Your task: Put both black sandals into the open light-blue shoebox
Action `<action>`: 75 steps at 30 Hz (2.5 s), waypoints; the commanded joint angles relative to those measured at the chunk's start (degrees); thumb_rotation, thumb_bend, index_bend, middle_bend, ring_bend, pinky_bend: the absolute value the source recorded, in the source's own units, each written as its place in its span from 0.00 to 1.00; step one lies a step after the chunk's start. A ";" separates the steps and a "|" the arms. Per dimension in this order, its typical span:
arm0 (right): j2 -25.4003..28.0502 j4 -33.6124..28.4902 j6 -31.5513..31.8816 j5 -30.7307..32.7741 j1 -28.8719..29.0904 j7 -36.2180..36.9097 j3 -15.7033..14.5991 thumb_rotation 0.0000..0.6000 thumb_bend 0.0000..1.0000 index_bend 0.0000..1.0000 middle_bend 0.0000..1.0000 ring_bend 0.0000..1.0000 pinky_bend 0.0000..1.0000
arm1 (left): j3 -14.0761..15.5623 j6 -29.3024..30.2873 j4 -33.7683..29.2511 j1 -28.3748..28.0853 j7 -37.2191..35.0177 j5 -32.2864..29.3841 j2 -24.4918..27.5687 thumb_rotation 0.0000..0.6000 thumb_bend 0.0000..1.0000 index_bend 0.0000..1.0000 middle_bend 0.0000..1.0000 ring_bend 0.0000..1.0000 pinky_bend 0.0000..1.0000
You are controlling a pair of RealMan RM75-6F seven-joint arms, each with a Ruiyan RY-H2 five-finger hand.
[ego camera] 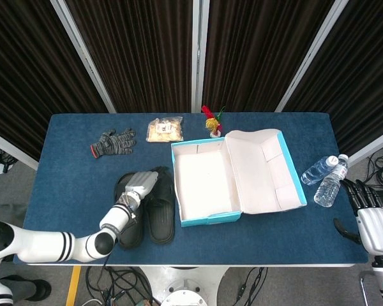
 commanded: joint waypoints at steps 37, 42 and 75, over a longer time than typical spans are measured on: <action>0.07 0.60 0.80 -0.51 -0.47 1.72 -0.18 1.00 0.20 0.01 0.08 0.00 0.12 | -4.34 2.15 -0.15 5.92 -10.93 3.50 6.55 1.00 0.00 0.49 0.49 0.86 0.79; 0.20 0.53 1.31 -0.73 -0.63 1.79 -0.14 1.00 0.20 0.01 0.08 0.00 0.12 | -5.82 3.70 -1.30 8.29 -13.60 6.57 9.87 1.00 0.00 0.49 0.49 0.86 0.79; 2.85 -4.39 0.30 -0.31 -0.22 -3.13 0.06 1.00 0.20 0.01 0.08 0.00 0.12 | -21.44 -3.14 23.31 -0.83 -43.79 28.85 -16.73 1.00 0.00 0.49 0.48 0.68 0.68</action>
